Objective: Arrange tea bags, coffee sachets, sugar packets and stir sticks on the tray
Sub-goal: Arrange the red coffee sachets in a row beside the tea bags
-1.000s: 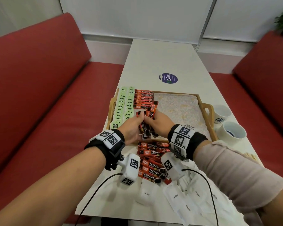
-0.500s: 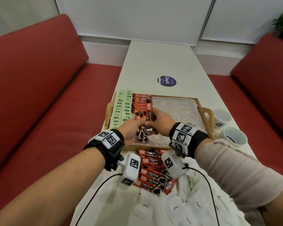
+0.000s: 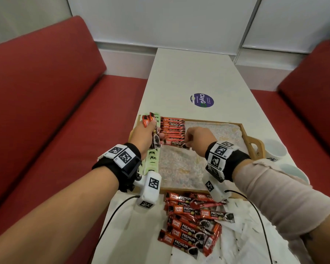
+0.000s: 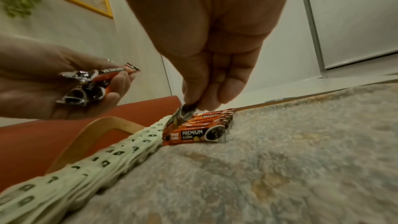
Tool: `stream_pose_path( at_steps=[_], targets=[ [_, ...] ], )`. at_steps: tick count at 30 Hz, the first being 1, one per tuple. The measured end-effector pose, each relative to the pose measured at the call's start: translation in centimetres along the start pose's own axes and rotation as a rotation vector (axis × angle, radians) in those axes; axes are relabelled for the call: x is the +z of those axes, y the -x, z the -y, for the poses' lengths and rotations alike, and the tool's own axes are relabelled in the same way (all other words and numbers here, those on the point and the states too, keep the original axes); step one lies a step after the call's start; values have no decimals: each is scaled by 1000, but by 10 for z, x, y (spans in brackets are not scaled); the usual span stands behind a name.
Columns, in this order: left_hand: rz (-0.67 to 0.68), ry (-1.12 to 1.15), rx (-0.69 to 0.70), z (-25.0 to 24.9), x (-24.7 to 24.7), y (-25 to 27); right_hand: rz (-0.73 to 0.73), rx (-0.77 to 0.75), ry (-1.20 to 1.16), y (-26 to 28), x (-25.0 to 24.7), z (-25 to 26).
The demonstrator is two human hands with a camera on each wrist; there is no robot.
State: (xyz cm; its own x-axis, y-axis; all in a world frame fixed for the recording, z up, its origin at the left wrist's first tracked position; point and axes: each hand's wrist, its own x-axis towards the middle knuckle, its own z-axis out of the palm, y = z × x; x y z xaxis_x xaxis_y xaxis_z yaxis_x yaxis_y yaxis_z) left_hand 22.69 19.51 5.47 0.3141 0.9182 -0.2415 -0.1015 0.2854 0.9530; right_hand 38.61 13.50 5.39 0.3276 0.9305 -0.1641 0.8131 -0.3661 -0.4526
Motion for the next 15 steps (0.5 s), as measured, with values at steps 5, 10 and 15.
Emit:
stream_pose_path(
  at_steps=[5,10,15],
  targets=[
    [18,47,5,-4,-4,-7,-10,-36,7,-12,6,-6],
    [20,59,-1,-2,-9,-11,-14,-45,60,-16,12,-14],
    [29,55,-7,0,-12,-13,-21,-14,145,-23,13,-18]
  ],
)
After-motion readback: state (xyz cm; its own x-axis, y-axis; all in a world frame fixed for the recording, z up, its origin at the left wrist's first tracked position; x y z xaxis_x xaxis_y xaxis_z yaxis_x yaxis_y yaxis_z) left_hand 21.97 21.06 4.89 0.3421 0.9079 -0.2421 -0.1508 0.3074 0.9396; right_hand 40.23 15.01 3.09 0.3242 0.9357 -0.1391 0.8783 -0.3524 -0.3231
